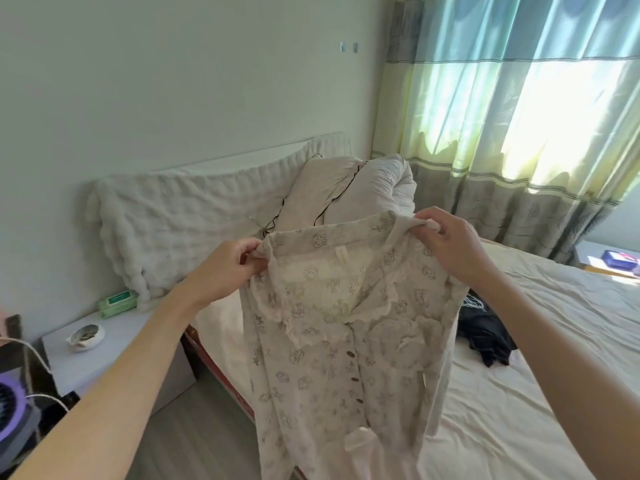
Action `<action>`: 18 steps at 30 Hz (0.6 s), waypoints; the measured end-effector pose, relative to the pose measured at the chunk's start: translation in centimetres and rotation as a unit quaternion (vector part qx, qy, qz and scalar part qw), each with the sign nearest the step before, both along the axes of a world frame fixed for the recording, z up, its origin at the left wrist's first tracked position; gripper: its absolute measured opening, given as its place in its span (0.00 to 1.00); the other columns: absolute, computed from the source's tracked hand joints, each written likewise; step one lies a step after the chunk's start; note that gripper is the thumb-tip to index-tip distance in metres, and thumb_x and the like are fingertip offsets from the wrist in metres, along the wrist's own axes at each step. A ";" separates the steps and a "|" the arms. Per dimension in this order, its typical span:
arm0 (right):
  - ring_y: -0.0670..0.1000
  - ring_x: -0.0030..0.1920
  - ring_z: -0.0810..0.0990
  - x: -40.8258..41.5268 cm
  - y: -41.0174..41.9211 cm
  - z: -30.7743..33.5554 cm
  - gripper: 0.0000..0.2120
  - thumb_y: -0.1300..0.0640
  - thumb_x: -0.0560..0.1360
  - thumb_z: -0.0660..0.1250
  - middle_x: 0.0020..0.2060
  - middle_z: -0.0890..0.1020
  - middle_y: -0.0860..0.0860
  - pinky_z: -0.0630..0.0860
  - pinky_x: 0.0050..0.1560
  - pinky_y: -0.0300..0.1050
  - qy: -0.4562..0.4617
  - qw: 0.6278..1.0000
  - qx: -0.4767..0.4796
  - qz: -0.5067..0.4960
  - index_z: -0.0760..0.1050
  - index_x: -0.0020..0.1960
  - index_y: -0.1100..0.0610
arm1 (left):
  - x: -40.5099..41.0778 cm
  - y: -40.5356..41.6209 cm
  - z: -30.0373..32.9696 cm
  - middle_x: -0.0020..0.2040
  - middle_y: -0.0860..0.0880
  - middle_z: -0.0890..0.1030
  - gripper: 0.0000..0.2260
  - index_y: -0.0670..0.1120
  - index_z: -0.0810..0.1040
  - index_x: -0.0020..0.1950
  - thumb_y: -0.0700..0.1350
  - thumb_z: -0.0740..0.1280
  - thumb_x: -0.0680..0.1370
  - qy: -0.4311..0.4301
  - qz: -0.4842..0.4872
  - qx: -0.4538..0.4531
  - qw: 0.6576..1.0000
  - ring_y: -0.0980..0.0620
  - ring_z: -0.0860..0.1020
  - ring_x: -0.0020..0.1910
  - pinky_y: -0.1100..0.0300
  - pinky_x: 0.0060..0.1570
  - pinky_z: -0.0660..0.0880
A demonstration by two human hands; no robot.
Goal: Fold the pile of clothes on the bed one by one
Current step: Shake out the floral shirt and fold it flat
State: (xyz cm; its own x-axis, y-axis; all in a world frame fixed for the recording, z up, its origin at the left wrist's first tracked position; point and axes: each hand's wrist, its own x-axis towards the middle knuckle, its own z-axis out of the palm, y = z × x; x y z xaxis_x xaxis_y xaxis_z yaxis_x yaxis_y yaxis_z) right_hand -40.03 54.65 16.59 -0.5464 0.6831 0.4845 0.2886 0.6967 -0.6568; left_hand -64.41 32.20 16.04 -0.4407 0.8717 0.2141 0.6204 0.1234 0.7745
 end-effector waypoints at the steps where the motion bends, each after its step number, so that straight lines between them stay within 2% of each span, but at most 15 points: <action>1: 0.41 0.27 0.70 0.1 -0.2 -0.1 0.04 0.54 0.77 0.65 0.34 0.78 0.50 0.64 0.28 0.35 0.002 1.000 -0.006 0.006 0.76 0.45 0.46 | 0.1 0.3 -0.4 0.43 0.56 0.81 0.08 0.53 0.78 0.46 0.39 0.65 0.78 0.015 0.021 0.016 1.000 0.62 0.78 0.41 0.70 0.42 0.73; 3: 0.46 0.29 0.70 0.4 -0.7 -0.4 0.04 0.55 0.77 0.66 0.35 0.80 0.55 0.66 0.32 0.42 0.015 1.000 -0.027 0.007 0.78 0.46 0.47 | 0.5 0.8 -1.4 0.44 0.53 0.80 0.04 0.49 0.77 0.47 0.42 0.64 0.79 0.032 0.069 0.049 0.996 0.57 0.78 0.44 0.62 0.46 0.74; 4: 0.49 0.31 0.71 0.6 -0.9 -0.7 0.04 0.55 0.76 0.66 0.36 0.80 0.57 0.66 0.34 0.43 0.022 0.999 -0.037 0.000 0.78 0.46 0.48 | 0.7 1.0 -1.9 0.42 0.51 0.79 0.04 0.46 0.76 0.46 0.43 0.63 0.79 0.044 0.097 0.069 0.992 0.53 0.77 0.42 0.61 0.45 0.72; 6: 0.52 0.34 0.73 1.0 -1.2 -1.4 0.05 0.55 0.76 0.66 0.36 0.81 0.54 0.69 0.37 0.46 0.030 0.998 -0.059 -0.018 0.78 0.44 0.47 | 1.3 1.4 -2.9 0.35 0.48 0.73 0.10 0.44 0.72 0.39 0.47 0.64 0.78 0.080 0.155 0.114 0.978 0.50 0.71 0.34 0.68 0.35 0.66; 7: 0.50 0.36 0.75 1.2 -1.3 -1.8 0.06 0.56 0.76 0.66 0.37 0.80 0.50 0.71 0.39 0.46 0.035 0.996 -0.081 -0.028 0.78 0.43 0.46 | 1.7 1.5 -3.3 0.33 0.48 0.70 0.13 0.45 0.69 0.36 0.48 0.65 0.78 0.106 0.179 0.129 0.969 0.51 0.68 0.33 0.68 0.32 0.64; 10: 0.50 0.43 0.76 1.4 -1.1 -3.0 0.08 0.58 0.76 0.63 0.39 0.79 0.47 0.74 0.45 0.48 0.030 0.982 -0.176 -0.056 0.77 0.42 0.47 | 3.0 1.9 -3.7 0.39 0.49 0.68 0.09 0.51 0.71 0.38 0.49 0.67 0.77 0.156 0.219 0.150 0.951 0.54 0.67 0.36 0.68 0.35 0.62; 12: 0.51 0.42 0.75 1.6 -0.8 -3.5 0.08 0.58 0.77 0.59 0.41 0.78 0.50 0.74 0.45 0.49 0.002 0.974 -0.213 -0.072 0.76 0.44 0.50 | 3.9 2.1 -3.9 0.39 0.50 0.70 0.09 0.53 0.71 0.38 0.49 0.67 0.77 0.120 0.214 0.156 0.957 0.59 0.69 0.35 0.71 0.34 0.64; 14: 0.51 0.42 0.74 1.7 -0.6 -3.7 0.09 0.60 0.77 0.56 0.42 0.76 0.51 0.73 0.44 0.49 -0.009 0.968 -0.239 -0.073 0.74 0.47 0.51 | 4.6 2.3 -4.1 0.34 0.52 0.74 0.12 0.54 0.71 0.35 0.47 0.66 0.78 0.067 0.195 0.157 0.966 0.59 0.71 0.33 0.69 0.33 0.64; 16: 0.51 0.43 0.74 1.7 -0.6 -3.9 0.10 0.61 0.76 0.54 0.42 0.75 0.52 0.73 0.45 0.50 -0.002 0.962 -0.260 -0.077 0.73 0.49 0.52 | 5.2 2.4 -4.0 0.33 0.53 0.76 0.12 0.53 0.73 0.34 0.46 0.66 0.78 -0.033 0.180 0.142 0.973 0.54 0.74 0.34 0.61 0.35 0.68; 18: 0.53 0.46 0.74 1.5 -0.4 -4.2 0.12 0.63 0.75 0.53 0.45 0.76 0.53 0.74 0.48 0.51 0.020 0.947 -0.305 -0.094 0.73 0.51 0.53 | 5.6 2.4 -3.7 0.39 0.48 0.80 0.08 0.49 0.76 0.38 0.45 0.66 0.78 -0.179 0.141 0.106 0.968 0.49 0.78 0.39 0.56 0.39 0.73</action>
State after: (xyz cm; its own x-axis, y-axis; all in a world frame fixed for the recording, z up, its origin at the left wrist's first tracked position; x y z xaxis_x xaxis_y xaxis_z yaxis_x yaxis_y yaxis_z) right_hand -38.51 54.22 12.39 -0.3766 0.9263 -0.0145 0.3359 0.1219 -0.9340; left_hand -58.86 34.61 12.31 -0.7334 0.6595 0.1646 0.2719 0.0628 0.9603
